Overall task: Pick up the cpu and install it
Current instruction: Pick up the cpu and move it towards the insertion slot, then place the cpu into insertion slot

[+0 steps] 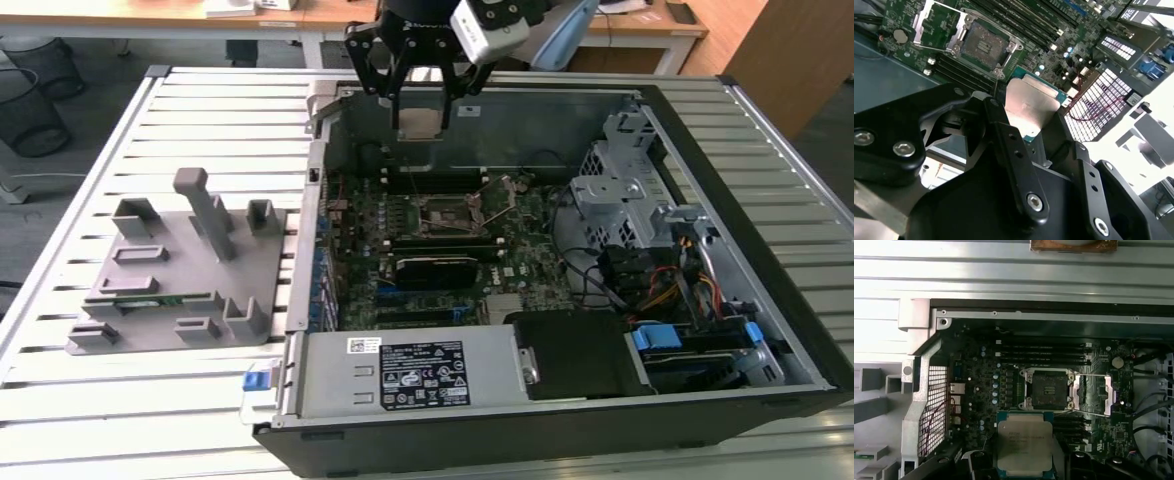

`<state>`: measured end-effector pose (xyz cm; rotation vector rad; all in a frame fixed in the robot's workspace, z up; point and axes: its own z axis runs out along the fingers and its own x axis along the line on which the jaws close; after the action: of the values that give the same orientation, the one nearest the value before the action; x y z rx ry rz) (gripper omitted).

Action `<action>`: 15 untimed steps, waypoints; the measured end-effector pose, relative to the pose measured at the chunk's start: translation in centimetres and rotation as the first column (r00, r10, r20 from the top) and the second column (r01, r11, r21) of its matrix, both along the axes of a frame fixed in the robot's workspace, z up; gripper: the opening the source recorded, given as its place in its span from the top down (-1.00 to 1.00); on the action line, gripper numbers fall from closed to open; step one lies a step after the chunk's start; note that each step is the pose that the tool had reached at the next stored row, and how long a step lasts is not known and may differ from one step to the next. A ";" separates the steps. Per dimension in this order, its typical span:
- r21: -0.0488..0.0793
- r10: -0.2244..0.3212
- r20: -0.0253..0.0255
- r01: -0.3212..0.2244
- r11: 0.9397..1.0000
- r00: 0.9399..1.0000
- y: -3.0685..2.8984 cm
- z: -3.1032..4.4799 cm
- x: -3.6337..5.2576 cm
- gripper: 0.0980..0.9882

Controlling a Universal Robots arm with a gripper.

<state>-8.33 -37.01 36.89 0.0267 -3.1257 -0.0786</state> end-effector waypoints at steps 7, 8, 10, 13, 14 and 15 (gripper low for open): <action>0.000 0.000 0.000 0.000 1.000 1.000 0.00 0.00 1.64 0.03; 0.000 0.000 0.000 0.000 1.000 1.000 0.00 0.00 1.81 0.03; 0.000 0.000 0.000 0.000 1.000 1.000 0.00 0.01 2.15 0.03; 0.001 0.000 0.000 0.000 1.000 1.000 0.00 0.00 2.53 0.03; 0.001 0.000 0.000 0.000 1.000 1.000 0.00 0.00 2.59 0.03; 0.001 0.000 0.000 0.000 1.000 1.000 0.00 0.00 2.62 0.03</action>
<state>-5.71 -37.01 36.89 0.0270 -3.1257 -0.0797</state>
